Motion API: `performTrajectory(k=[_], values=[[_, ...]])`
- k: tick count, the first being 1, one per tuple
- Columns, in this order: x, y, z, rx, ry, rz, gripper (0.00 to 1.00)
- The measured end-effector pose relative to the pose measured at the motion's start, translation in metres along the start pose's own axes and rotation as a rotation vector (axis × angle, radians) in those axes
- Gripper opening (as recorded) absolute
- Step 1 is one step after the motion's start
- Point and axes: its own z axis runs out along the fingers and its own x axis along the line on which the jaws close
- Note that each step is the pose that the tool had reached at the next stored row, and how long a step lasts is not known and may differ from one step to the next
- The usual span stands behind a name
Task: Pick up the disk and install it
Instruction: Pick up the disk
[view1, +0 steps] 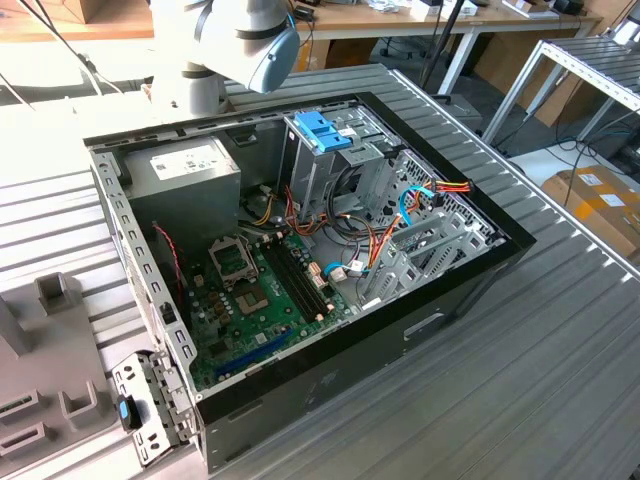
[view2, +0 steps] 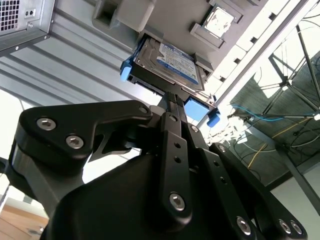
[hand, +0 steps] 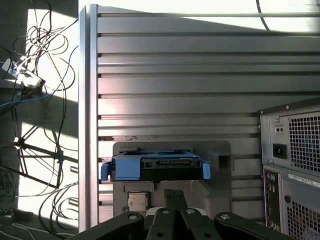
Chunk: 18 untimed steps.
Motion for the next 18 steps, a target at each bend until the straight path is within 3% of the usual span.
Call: performTrajectory(k=[18], values=[[0.0,0.0,0.0,-0.0004,0.0007,-0.013,0.11]])
